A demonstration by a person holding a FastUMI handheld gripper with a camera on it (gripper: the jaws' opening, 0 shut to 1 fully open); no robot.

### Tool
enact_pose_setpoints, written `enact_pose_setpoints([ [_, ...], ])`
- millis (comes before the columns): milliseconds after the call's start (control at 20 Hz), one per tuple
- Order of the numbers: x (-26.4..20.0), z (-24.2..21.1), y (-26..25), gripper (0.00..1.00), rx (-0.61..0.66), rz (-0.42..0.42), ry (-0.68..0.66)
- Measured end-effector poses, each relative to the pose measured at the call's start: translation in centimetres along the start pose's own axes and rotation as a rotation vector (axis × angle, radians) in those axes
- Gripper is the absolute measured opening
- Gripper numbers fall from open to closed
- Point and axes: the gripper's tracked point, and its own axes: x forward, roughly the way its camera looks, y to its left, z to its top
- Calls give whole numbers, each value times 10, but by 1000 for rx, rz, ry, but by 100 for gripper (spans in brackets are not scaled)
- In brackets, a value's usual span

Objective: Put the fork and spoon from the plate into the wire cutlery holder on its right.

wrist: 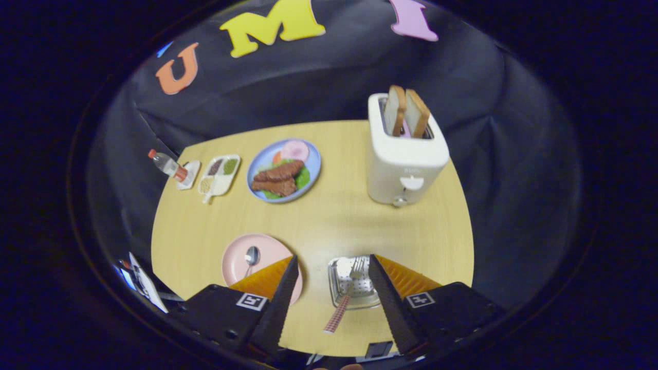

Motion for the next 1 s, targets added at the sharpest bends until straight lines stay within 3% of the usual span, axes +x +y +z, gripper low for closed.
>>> enact_pose_setpoints([
  [150,-22,-9,40,97,-21,17,-169],
  [300,-24,-42,78,97,-8,30,-224],
  [700,31,-138,147,97,25,22,-158],
  [1000,78,-168,181,92,37,-4,-83],
])
